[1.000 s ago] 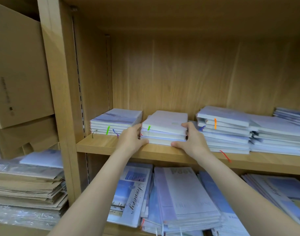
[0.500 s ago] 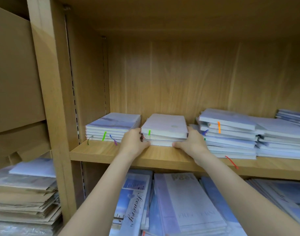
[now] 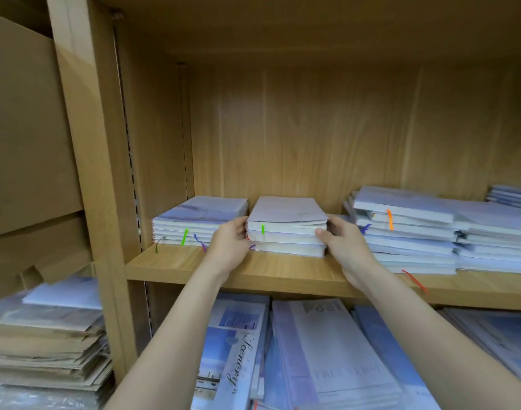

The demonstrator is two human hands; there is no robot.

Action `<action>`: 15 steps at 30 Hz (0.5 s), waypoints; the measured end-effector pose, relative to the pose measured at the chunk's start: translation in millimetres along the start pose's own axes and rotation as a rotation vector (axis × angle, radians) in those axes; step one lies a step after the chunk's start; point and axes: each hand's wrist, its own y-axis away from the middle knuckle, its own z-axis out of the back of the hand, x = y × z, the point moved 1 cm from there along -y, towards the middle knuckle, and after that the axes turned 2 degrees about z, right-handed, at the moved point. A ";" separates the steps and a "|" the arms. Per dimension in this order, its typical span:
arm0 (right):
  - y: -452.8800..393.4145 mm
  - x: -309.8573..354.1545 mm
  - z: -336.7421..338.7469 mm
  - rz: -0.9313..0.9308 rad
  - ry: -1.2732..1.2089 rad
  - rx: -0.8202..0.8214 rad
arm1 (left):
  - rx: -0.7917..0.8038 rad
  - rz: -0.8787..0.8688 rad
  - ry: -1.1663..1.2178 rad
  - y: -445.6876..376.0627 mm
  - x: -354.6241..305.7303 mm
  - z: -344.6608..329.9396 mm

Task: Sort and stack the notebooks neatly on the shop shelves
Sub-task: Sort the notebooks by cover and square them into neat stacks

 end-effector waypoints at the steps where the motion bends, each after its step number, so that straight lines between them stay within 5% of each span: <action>1: 0.6 0.6 -0.3 0.000 0.015 0.002 | 0.011 0.001 0.024 0.1 -0.3 -0.1; 8: 4.8 5.0 1.5 -0.012 0.007 0.001 | 0.116 -0.046 -0.148 -3.2 3.0 -0.1; 15: 13.3 15.0 -1.4 0.046 0.348 -0.028 | 0.083 -0.062 -0.177 -1.9 2.8 2.8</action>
